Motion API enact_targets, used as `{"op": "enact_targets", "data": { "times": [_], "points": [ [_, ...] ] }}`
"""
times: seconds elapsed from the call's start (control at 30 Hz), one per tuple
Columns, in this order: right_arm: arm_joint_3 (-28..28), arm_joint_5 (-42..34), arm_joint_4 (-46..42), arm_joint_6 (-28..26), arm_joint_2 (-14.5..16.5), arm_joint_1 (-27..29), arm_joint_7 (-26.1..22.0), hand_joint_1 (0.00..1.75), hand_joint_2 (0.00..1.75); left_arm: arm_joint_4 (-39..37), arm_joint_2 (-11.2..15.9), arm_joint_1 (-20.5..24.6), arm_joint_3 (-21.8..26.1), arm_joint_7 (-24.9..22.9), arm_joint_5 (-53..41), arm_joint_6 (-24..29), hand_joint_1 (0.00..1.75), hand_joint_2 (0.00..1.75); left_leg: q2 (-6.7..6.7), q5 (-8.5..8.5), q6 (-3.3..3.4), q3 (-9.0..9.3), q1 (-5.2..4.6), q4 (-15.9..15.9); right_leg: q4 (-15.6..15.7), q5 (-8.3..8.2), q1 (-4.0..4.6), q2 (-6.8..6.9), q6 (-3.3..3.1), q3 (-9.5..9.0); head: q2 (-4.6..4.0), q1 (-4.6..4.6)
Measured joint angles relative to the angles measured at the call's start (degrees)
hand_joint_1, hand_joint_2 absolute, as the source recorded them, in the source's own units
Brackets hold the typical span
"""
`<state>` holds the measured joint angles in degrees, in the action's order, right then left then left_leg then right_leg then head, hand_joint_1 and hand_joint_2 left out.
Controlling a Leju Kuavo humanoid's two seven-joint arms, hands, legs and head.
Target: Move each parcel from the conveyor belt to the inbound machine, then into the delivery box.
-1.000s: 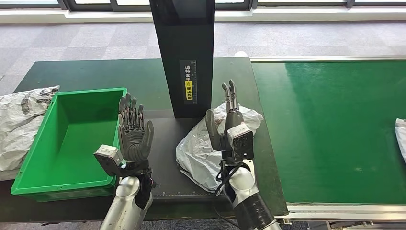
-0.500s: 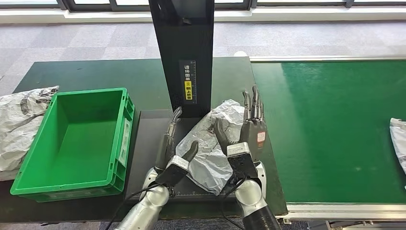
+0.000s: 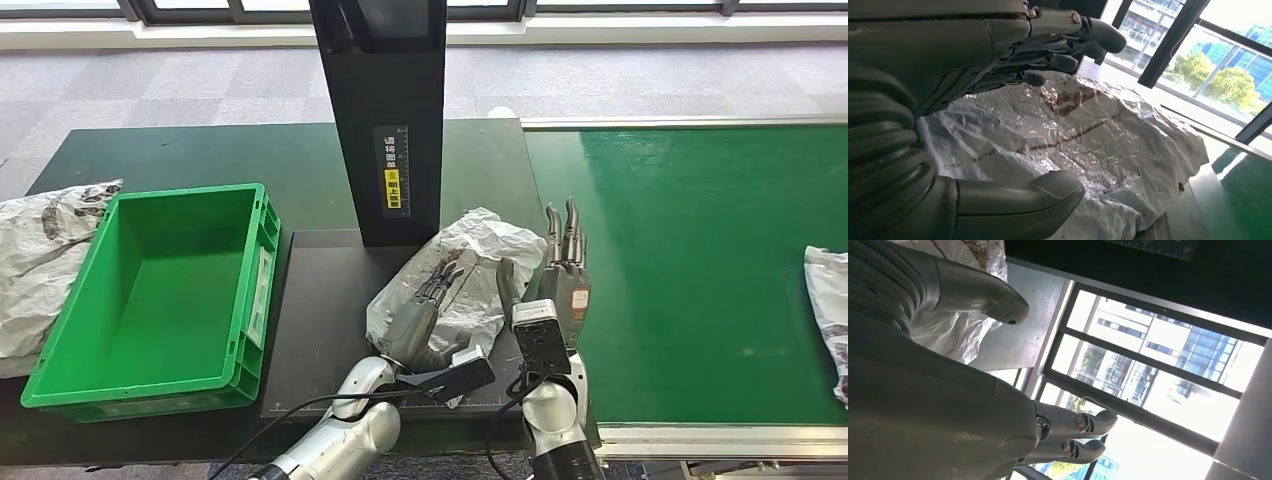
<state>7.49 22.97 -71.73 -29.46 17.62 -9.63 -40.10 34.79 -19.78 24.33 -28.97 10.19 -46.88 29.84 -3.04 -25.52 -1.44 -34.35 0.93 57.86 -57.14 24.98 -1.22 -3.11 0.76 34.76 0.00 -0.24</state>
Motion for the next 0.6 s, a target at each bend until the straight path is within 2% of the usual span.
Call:
{"op": "enact_targets", "data": {
  "times": [0.17,0.2,0.23,0.3,0.33,0.37,0.6],
  "points": [
    [-0.6,0.1,0.0,0.1,-0.2,0.4,0.0,0.0,1.75,-3.3,-0.4,1.0,-1.3,-2.8,-2.0,-0.7,0.0,1.75,0.0,0.0,0.0,0.0,0.01,0.0,0.0,0.01,0.01,0.0,-0.01,0.0,0.0,0.0],
    [-0.7,0.1,0.0,0.1,-0.2,0.4,0.0,0.0,1.75,-3.8,-0.5,1.1,-1.4,-3.3,-2.5,-1.0,0.1,1.75,0.0,0.0,0.0,0.0,0.01,0.0,0.0,0.01,0.01,0.0,-0.01,0.0,0.0,0.0],
    [-0.8,0.2,0.0,0.2,-0.2,0.4,0.0,0.0,1.75,-4.3,-0.5,1.2,-1.6,-4.0,-3.1,-1.5,0.29,1.75,0.0,0.0,0.0,0.0,0.01,0.0,0.0,0.01,0.01,0.01,-0.01,0.0,0.0,0.0],
    [-1.3,0.4,0.0,0.4,-0.2,0.4,0.0,0.0,1.75,-5.3,-0.6,1.5,-2.0,-5.3,-4.5,-3.1,1.17,1.75,-0.02,-0.01,0.0,-0.01,0.01,0.0,0.0,0.01,0.0,0.03,-0.01,-0.01,0.0,0.0],
    [-1.4,0.5,0.0,0.5,-0.2,0.4,0.0,0.0,1.75,-5.9,-0.7,1.6,-2.3,-5.9,-5.2,-3.9,1.5,1.75,-0.02,-0.01,0.0,-0.01,0.0,0.0,0.0,0.01,0.0,0.03,-0.01,-0.01,0.0,0.0],
    [-1.5,0.6,0.0,0.6,-0.2,0.4,0.0,0.0,1.75,-6.3,-0.7,1.7,-2.6,-6.4,-5.8,-4.6,1.75,1.75,-0.01,-0.01,0.0,-0.01,0.0,0.0,0.0,0.01,0.0,0.03,0.0,-0.01,0.0,0.0],
    [-1.9,0.6,0.0,0.8,-0.2,0.3,0.0,0.0,1.75,-8.1,-0.8,3.1,-4.2,-8.8,-8.5,-7.2,1.75,1.75,-0.05,-0.01,0.01,0.02,0.0,0.0,0.0,0.01,0.0,0.09,0.0,-0.08,0.0,0.0]
  ]
}}
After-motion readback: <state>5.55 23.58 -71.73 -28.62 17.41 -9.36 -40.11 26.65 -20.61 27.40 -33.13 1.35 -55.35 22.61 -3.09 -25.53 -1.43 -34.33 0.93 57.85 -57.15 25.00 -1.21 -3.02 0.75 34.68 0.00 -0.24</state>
